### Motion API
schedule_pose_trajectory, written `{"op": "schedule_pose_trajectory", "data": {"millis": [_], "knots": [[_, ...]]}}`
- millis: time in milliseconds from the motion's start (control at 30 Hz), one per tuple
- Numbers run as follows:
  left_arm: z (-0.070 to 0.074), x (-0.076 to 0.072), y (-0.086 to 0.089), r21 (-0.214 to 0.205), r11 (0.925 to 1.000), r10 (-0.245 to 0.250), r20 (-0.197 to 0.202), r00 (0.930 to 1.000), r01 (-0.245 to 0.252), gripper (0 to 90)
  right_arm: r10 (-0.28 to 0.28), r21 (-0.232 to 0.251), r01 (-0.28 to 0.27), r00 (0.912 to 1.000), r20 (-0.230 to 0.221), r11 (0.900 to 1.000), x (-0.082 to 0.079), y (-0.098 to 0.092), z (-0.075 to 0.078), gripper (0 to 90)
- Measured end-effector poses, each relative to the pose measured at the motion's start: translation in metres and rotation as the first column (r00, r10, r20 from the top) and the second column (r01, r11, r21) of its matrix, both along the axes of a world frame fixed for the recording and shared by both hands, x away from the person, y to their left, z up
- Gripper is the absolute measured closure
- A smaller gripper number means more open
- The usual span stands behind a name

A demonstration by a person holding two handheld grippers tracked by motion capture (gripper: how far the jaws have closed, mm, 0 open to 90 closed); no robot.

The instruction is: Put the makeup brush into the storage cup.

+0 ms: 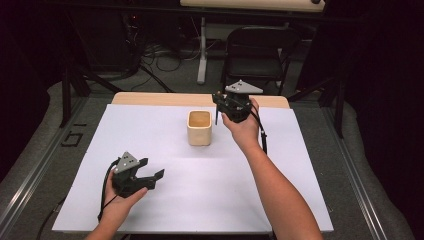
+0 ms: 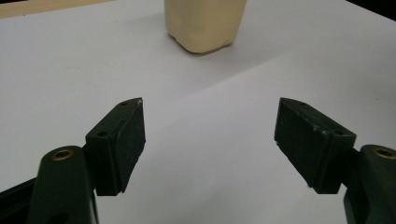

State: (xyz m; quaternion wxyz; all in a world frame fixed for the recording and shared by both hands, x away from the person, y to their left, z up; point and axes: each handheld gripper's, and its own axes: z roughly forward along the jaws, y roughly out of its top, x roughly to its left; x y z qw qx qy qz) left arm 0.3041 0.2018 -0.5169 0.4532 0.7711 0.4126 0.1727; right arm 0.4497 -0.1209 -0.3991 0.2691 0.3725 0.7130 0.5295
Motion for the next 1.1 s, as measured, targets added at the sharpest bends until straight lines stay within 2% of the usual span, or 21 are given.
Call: {"op": "schedule_pose_trajectory", "data": {"millis": [533,1100], "knots": [[-0.001,0.000,-0.001,0.006,1.0000,-0.008,-0.002,1.0000,0.008,25.6,0.019,0.015,-0.020,0.9997,0.018,0.9997,-0.001,0.015,0.005,83.6],[0.000,0.000,-0.001,0.007,0.9999,-0.008,0.000,1.0000,0.008,25.8,0.014,0.025,-0.015,0.9998,0.013,0.9996,0.001,0.022,-0.006,83.6]]}}
